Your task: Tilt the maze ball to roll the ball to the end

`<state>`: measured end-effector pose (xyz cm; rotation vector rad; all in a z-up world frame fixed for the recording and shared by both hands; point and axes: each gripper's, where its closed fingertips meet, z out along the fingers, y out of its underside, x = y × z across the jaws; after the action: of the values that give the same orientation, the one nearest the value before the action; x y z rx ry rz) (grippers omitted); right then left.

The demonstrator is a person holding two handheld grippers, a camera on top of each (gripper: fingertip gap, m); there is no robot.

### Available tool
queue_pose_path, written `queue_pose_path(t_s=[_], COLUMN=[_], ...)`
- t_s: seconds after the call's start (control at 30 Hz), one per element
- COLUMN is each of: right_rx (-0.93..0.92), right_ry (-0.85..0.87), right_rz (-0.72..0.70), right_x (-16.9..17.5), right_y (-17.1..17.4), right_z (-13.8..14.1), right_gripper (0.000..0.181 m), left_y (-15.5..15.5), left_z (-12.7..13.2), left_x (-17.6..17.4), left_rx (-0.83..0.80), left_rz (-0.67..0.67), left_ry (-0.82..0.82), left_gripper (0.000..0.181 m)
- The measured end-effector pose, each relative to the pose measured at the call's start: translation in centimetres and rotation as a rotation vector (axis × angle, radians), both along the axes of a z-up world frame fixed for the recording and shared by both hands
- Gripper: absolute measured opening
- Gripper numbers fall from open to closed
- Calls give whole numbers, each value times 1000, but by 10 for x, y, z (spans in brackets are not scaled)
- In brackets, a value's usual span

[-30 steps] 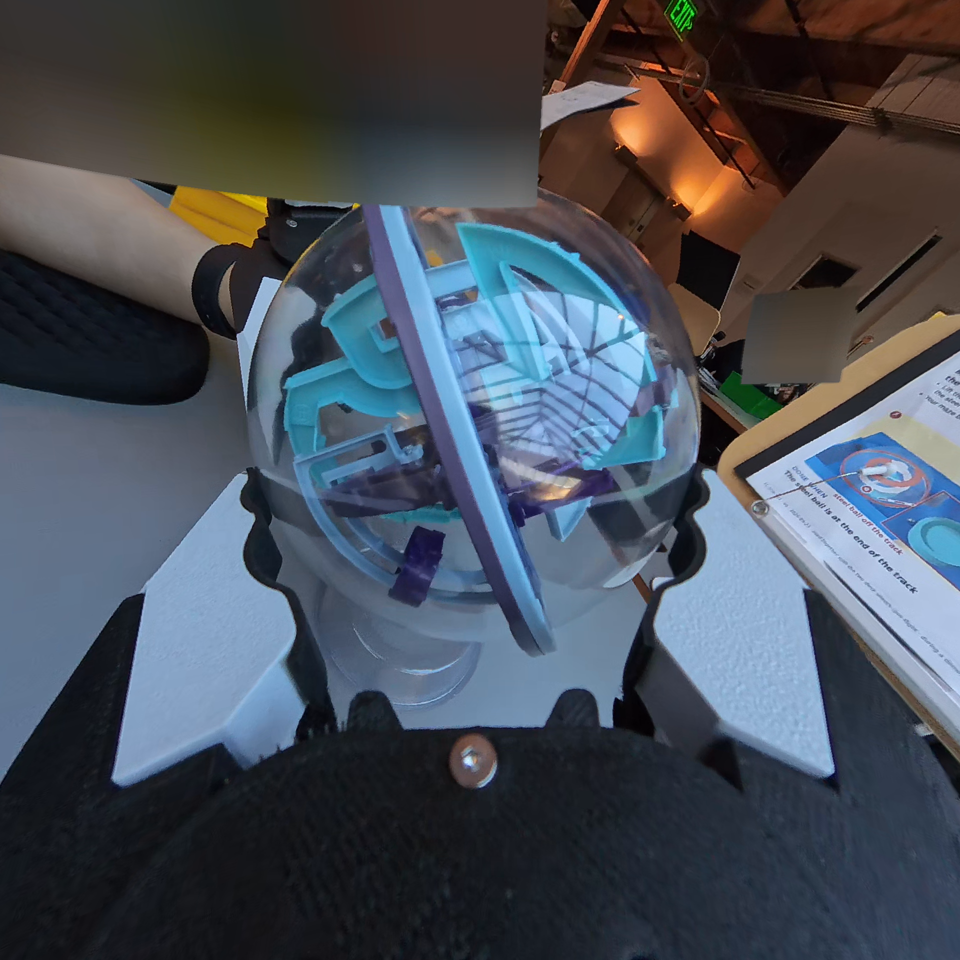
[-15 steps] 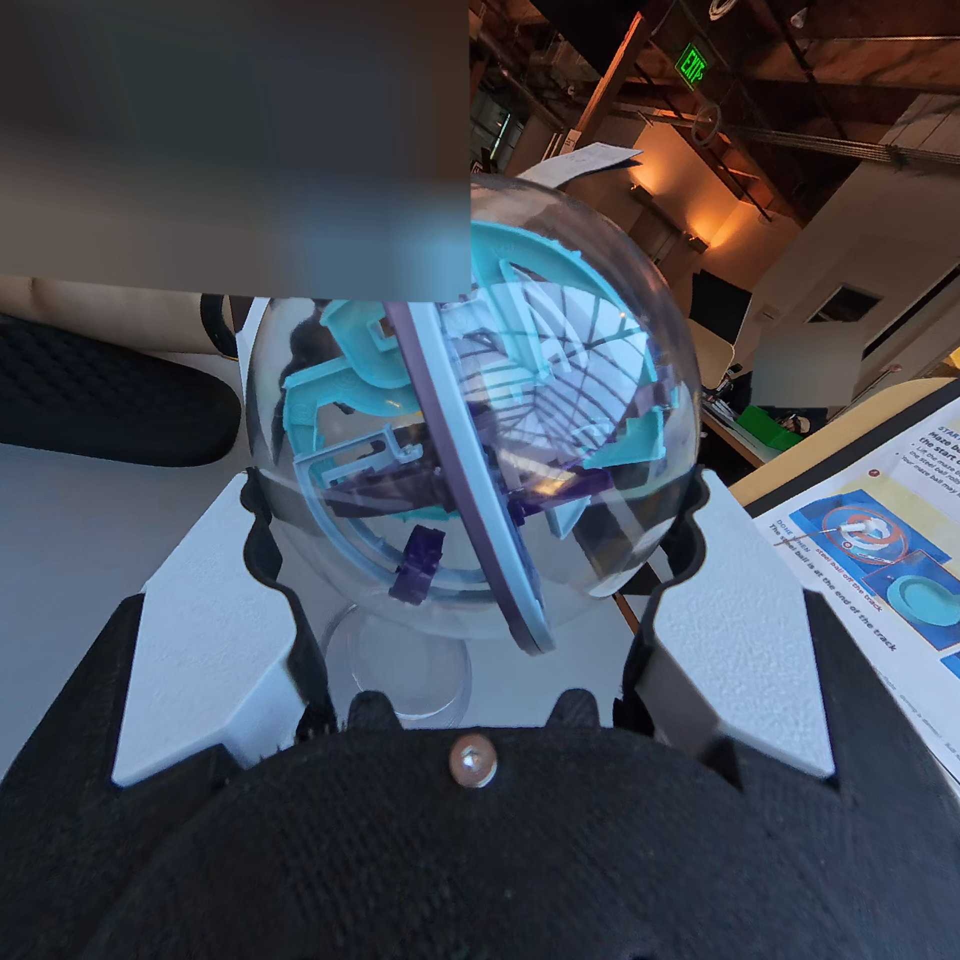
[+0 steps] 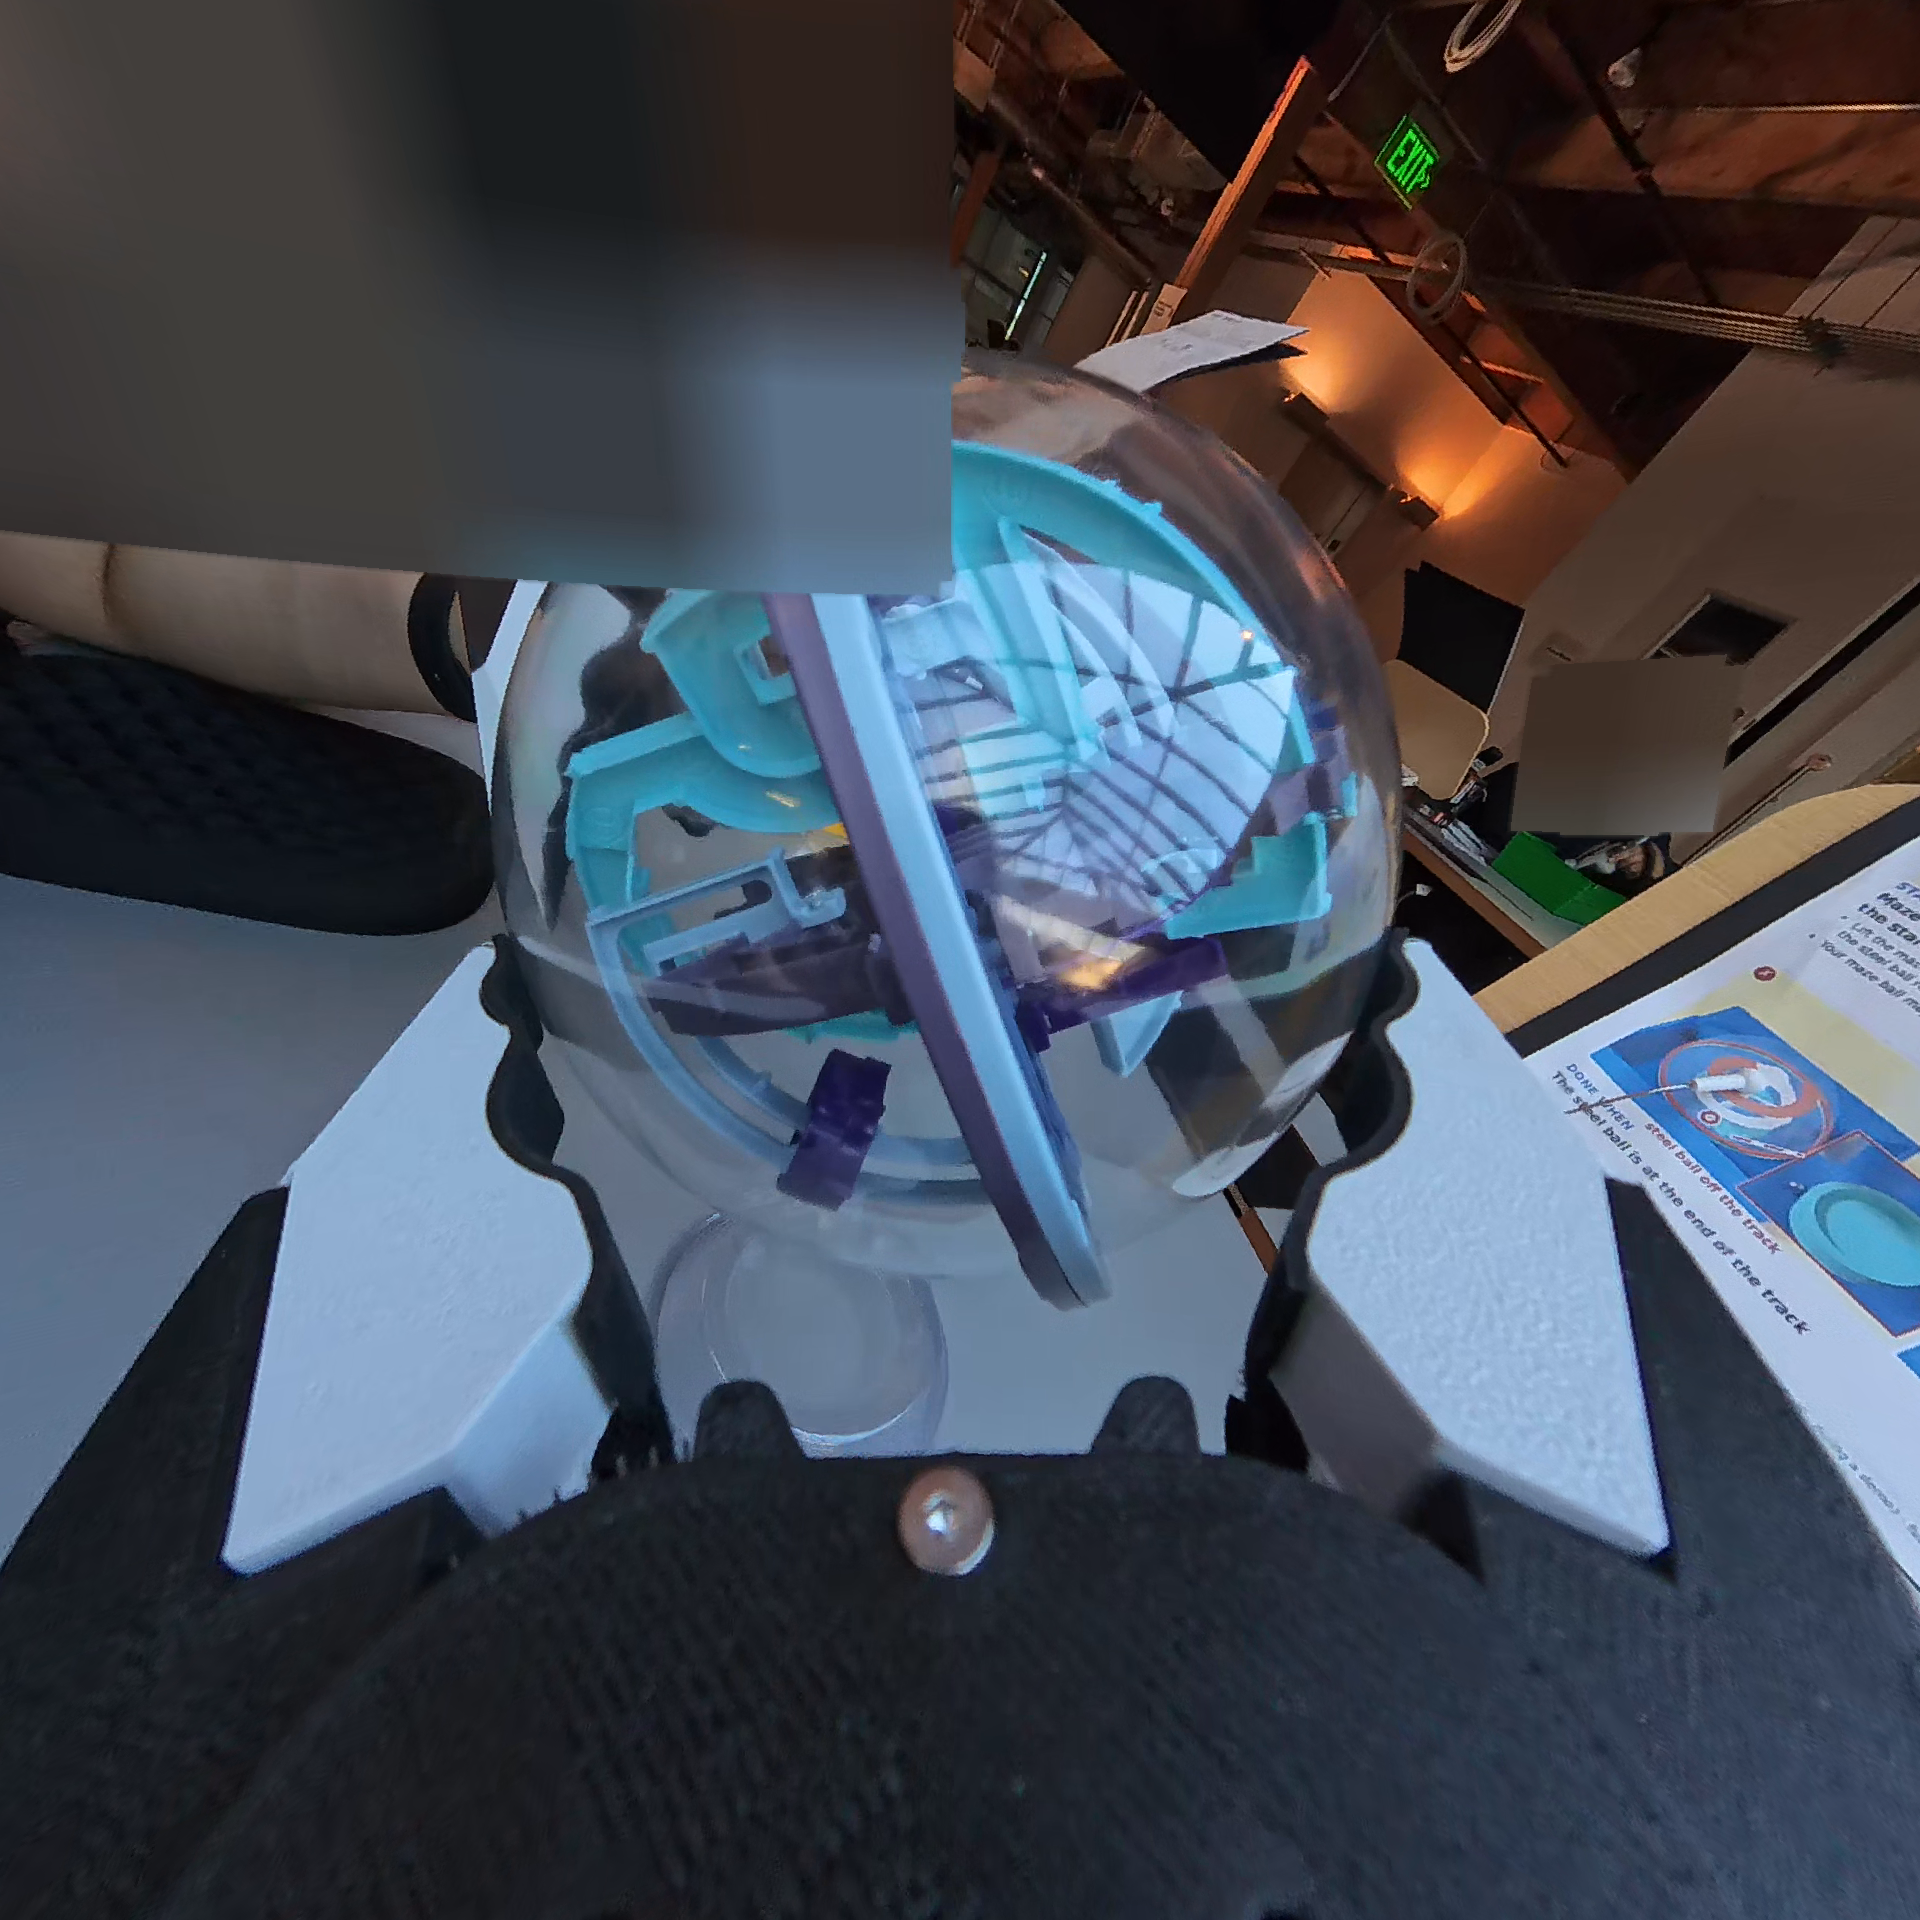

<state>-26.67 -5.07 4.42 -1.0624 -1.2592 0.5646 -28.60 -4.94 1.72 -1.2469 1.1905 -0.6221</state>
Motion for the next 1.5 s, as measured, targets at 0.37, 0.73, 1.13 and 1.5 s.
queue_pose_path(t_s=[0.37, 0.73, 1.13, 1.5], right_rx=[-46, -37, -51, -67], right_ry=[-23, -34, -86, -115], right_rz=[-11, -16, -32, -50], right_x=[1, -6, -6, -4], right_y=[21, 38, 51, 54], right_z=[-47, -84, -108, -117], right_gripper=[153, 153, 153, 153], left_y=[20, 39, 51, 53], left_z=[-47, -88, -112, -115], left_x=[0, -10, -11, -12], left_rx=[-44, -67, -84, -66], left_rz=[10, -2, 34, 48], left_ry=[26, 66, 131, 147], left_gripper=[141, 139, 139, 139])
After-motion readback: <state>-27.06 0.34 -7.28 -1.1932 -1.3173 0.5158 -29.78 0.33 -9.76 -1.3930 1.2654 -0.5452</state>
